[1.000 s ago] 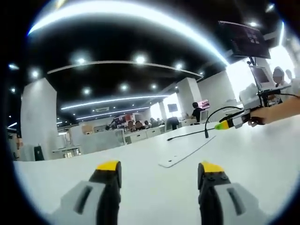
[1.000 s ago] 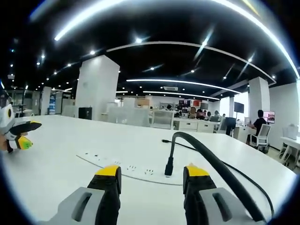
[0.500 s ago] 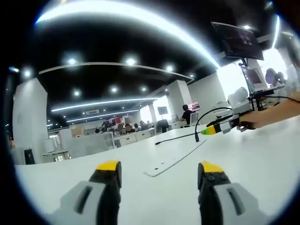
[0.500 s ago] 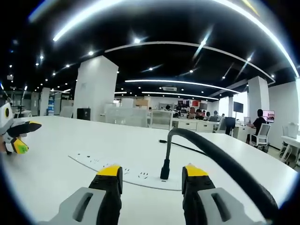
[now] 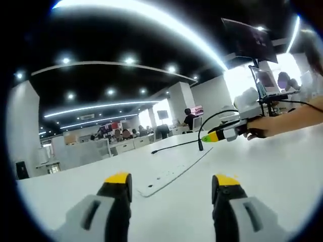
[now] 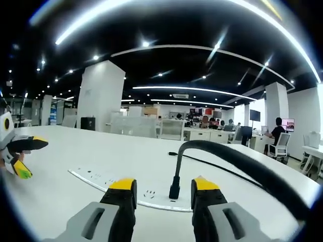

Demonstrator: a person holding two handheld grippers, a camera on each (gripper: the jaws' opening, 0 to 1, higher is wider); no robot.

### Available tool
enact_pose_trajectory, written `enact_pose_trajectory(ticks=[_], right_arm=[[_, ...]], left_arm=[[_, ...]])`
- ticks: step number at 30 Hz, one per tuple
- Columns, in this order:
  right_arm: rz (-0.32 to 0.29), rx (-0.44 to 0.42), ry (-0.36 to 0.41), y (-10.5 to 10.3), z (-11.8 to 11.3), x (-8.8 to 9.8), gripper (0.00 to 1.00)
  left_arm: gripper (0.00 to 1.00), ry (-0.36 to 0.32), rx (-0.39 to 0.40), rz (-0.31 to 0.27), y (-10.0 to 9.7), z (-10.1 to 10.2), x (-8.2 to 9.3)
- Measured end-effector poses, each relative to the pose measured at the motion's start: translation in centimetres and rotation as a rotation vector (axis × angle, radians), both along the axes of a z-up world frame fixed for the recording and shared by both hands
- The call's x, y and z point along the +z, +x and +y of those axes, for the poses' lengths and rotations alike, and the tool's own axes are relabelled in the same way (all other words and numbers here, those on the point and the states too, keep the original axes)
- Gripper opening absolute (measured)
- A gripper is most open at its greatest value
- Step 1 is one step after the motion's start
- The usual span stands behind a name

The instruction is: Locate the USB plug end of the data cable currently connected to the USB port on the desk. Grip the plug, withdraw it from the port, and place it onto the desktop.

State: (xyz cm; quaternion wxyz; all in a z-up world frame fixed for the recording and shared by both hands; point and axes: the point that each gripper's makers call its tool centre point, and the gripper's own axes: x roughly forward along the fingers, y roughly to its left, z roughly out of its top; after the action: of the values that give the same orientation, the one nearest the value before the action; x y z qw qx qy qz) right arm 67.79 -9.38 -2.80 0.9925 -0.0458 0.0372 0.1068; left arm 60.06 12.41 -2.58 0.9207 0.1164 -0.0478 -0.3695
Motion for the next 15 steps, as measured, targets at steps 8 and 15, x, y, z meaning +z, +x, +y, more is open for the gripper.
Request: enact_pose_trajectory(ticks=[8,15], right_arm=[[0.0,-0.001,-0.003,0.7,0.2,0.2,0.44],[-0.004,-0.001,-0.012,1.4,0.3,0.0,0.44]], left_arm=[[0.63,-0.033,-0.041,0.031,0.0,-2.3,0.1],[0.63,-0.051,-0.062,0.046,0.1,-4.0,-0.1]])
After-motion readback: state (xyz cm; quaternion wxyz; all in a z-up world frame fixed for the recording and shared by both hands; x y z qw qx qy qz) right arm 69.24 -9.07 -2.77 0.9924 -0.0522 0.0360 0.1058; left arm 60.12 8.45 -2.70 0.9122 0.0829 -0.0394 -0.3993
